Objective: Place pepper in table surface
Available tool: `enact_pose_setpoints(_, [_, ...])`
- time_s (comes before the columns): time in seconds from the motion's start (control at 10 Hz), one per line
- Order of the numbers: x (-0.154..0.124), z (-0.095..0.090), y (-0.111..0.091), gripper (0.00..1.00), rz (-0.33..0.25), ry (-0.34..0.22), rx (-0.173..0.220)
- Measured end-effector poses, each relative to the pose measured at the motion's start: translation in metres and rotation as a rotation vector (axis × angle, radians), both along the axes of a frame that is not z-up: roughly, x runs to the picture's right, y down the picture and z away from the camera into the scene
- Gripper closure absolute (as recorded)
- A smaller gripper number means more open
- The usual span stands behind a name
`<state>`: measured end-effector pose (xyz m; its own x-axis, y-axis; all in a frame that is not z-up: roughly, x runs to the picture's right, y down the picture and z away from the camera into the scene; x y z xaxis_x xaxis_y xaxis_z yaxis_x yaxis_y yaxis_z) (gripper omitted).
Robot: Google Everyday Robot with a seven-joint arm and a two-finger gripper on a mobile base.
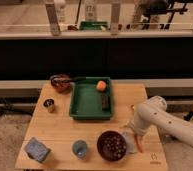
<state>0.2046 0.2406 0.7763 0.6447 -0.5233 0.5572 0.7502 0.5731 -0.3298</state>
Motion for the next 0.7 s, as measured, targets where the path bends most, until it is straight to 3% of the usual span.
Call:
enact_pose_setpoints(0.4, [0.032,0.023,-0.001,0.20,0.050,-0.011,0.013])
enact_pose_setpoints(0.6, [0.033,0.033,-0.002,0.20,0.061,-0.021,0.020])
enact_pose_setpoints(0.7, [0.038,0.040,-0.002,0.20,0.069,0.009,0.016])
